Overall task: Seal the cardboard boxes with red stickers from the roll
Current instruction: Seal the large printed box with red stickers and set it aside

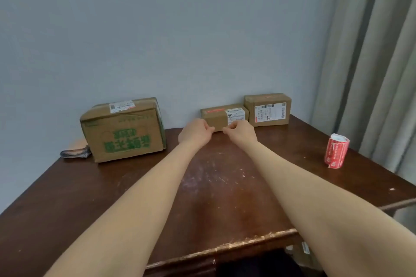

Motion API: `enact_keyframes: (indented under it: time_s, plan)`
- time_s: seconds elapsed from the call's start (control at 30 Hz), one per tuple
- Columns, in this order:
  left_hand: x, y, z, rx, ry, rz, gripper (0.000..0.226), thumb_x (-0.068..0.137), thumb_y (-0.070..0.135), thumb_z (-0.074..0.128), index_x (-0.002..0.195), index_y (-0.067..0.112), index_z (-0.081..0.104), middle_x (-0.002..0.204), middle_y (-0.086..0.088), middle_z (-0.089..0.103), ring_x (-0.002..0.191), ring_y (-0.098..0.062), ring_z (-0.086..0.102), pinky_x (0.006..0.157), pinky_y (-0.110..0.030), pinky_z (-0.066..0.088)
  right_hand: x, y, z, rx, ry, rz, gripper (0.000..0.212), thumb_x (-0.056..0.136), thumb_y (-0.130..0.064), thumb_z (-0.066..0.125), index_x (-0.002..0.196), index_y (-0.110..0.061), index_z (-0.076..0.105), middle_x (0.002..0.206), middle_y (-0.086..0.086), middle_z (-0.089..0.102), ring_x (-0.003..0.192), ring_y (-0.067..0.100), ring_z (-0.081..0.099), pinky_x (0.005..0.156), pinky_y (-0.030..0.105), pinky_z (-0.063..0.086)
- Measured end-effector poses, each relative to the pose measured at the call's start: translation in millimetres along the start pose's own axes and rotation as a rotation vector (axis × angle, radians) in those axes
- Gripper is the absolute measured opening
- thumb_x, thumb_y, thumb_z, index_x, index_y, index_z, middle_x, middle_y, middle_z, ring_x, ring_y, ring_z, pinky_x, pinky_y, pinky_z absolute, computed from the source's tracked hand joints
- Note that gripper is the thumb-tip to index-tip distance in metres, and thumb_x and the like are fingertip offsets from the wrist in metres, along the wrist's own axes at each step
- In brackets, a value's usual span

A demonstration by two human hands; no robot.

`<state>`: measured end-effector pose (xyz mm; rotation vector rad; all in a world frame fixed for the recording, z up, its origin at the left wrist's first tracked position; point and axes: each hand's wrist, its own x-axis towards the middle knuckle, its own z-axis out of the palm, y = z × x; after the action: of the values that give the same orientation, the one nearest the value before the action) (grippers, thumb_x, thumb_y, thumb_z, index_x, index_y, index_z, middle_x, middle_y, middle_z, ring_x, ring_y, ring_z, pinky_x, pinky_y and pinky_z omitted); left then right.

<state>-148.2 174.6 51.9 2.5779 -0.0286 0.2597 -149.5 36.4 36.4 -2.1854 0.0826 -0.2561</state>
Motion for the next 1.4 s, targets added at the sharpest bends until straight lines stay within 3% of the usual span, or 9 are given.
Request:
enact_keyframes:
  time_s: [0.13, 0.23, 0.37, 0.53, 0.7, 0.87, 1.03, 1.13, 1.4]
  plan:
    - [11.5, -35.3, -25.1, 0.014, 0.089, -0.08, 0.042, 0.1, 0.037, 0.037, 0.086, 0.012, 0.068, 0.089, -0.007, 0.069, 0.082, -0.026, 0.064, 0.072, -0.032, 0.051, 14.4, -29.0, 38.0, 0.051, -0.06, -0.021, 0.022, 0.095, -0.023, 0.049, 0.08, -0.017, 0.065, 0.084, 0.003, 0.062, 0.086, 0.023, 0.055, 0.07, 0.027, 0.037]
    - [19.4, -59.5, -49.2, 0.051, 0.167, -0.145, 0.037, 0.099, 0.035, 0.039, 0.093, 0.011, 0.065, 0.094, -0.012, 0.066, 0.086, -0.03, 0.063, 0.065, -0.03, 0.043, 26.0, -56.5, 62.5, 0.086, -0.11, -0.043, 0.026, 0.094, -0.023, 0.048, 0.106, -0.014, 0.069, 0.106, 0.006, 0.065, 0.102, 0.026, 0.059, 0.076, 0.026, 0.039]
    - [34.1, -94.9, -81.3, 0.077, 0.269, -0.216, 0.027, 0.1, 0.038, 0.041, 0.101, 0.018, 0.059, 0.098, -0.003, 0.064, 0.091, -0.025, 0.062, 0.073, -0.033, 0.05, 37.8, -94.0, 89.0, 0.141, -0.21, -0.091, 0.044, 0.097, -0.028, 0.048, 0.137, -0.008, 0.051, 0.139, 0.007, 0.053, 0.127, 0.024, 0.049, 0.099, 0.03, 0.039]
    - [58.3, -142.3, -119.3, 0.113, 0.384, -0.344, 0.041, 0.096, 0.042, 0.044, 0.121, 0.012, 0.059, 0.113, -0.01, 0.063, 0.103, -0.031, 0.059, 0.08, -0.041, 0.053, 50.3, -126.7, 122.5, 0.175, -0.312, -0.139, 0.061, 0.098, -0.037, 0.048, 0.148, -0.005, 0.032, 0.152, 0.009, 0.037, 0.139, 0.026, 0.036, 0.113, 0.037, 0.03]
    - [72.0, -171.0, -148.4, 0.188, 0.497, -0.509, 0.054, 0.096, 0.04, 0.046, 0.135, 0.002, 0.042, 0.137, -0.021, 0.041, 0.127, -0.037, 0.038, 0.099, -0.046, 0.038, 58.7, -139.2, 143.1, 0.222, -0.395, -0.122, 0.061, 0.1, -0.037, 0.045, 0.147, -0.001, 0.029, 0.152, 0.012, 0.035, 0.138, 0.027, 0.034, 0.108, 0.032, 0.03]
    - [85.7, -198.7, -165.4, 0.149, 0.511, -0.671, 0.057, 0.096, 0.04, 0.042, 0.137, 0.001, 0.035, 0.141, -0.025, 0.034, 0.13, -0.04, 0.033, 0.104, -0.049, 0.032, 61.5, -146.4, 149.8, 0.32, -0.432, -0.079, 0.048, 0.102, -0.027, 0.043, 0.142, 0.0, 0.038, 0.146, 0.015, 0.041, 0.134, 0.029, 0.039, 0.105, 0.032, 0.032]
    - [97.5, -208.3, -156.7, -0.069, 0.474, -0.765, 0.069, 0.094, 0.05, 0.04, 0.143, 0.004, 0.028, 0.145, -0.023, 0.032, 0.13, -0.041, 0.036, 0.105, -0.049, 0.035, 65.0, -146.0, 159.0, 0.365, -0.49, -0.046, 0.052, 0.096, -0.042, 0.045, 0.132, -0.005, 0.05, 0.133, 0.011, 0.054, 0.12, 0.029, 0.051, 0.106, 0.045, 0.041]
    - [96.9, -200.2, -149.7, -0.033, 0.516, -0.783, 0.068, 0.095, 0.051, 0.037, 0.142, 0.002, 0.029, 0.146, -0.023, 0.031, 0.134, -0.038, 0.029, 0.106, -0.049, 0.03, 66.2, -137.9, 151.3, 0.366, -0.419, -0.039, 0.048, 0.096, -0.043, 0.046, 0.122, -0.005, 0.057, 0.123, 0.01, 0.059, 0.115, 0.027, 0.054, 0.1, 0.04, 0.044]
    - [93.2, -158.7, -117.0, -0.056, 0.428, -0.768, 0.063, 0.096, 0.05, 0.032, 0.136, 0.003, 0.043, 0.143, -0.021, 0.032, 0.132, -0.035, 0.028, 0.105, -0.047, 0.033, 67.7, -96.5, 92.8, 0.254, -0.169, 0.019, 0.056, 0.097, -0.049, 0.041, 0.129, -0.006, 0.055, 0.13, 0.011, 0.058, 0.119, 0.028, 0.052, 0.098, 0.038, 0.042]
